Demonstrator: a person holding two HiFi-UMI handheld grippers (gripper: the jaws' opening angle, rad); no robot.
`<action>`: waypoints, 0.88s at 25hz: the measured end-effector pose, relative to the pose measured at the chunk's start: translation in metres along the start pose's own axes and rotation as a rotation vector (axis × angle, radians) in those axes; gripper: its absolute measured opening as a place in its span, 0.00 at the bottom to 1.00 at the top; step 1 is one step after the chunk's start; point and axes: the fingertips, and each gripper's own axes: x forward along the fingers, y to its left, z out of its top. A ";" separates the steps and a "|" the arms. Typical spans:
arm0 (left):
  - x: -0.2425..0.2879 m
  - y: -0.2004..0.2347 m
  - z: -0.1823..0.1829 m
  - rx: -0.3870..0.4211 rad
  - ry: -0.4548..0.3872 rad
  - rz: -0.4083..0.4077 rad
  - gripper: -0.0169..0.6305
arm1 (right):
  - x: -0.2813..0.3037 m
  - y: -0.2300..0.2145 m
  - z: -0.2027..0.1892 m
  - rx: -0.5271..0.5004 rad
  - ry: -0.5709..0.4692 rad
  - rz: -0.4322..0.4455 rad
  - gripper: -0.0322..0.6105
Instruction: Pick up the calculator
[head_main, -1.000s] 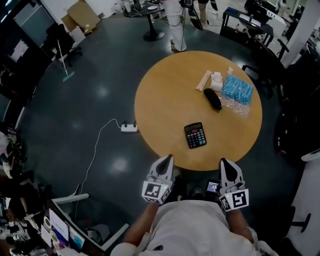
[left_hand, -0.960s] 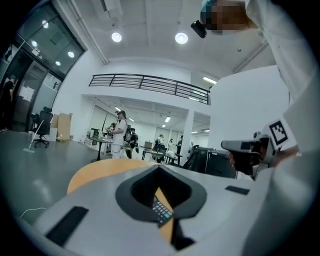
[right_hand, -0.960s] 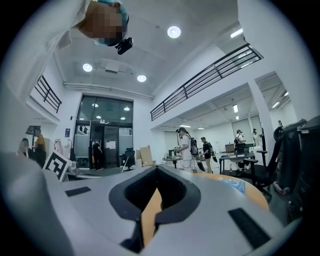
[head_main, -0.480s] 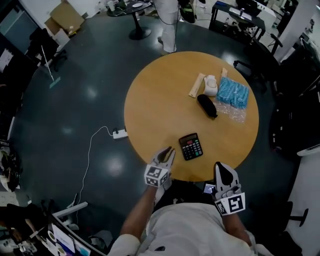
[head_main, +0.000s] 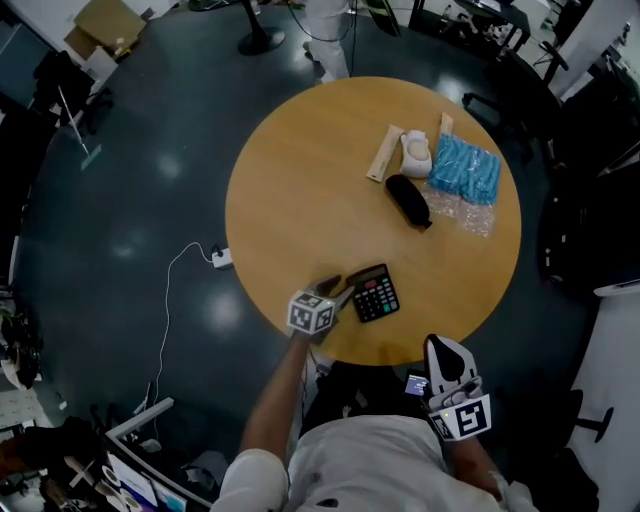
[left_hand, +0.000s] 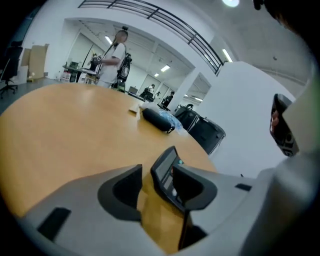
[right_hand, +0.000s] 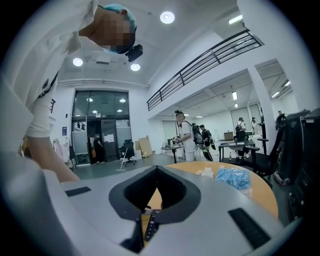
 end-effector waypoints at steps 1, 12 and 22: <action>0.006 0.003 0.000 -0.013 0.009 -0.006 0.30 | 0.000 -0.002 -0.003 0.005 0.006 -0.005 0.07; 0.040 -0.015 -0.010 -0.022 0.120 -0.107 0.21 | 0.002 -0.021 -0.012 0.035 0.033 -0.027 0.07; 0.005 -0.045 -0.005 -0.035 0.010 -0.111 0.11 | 0.003 -0.019 -0.015 0.019 0.017 -0.024 0.07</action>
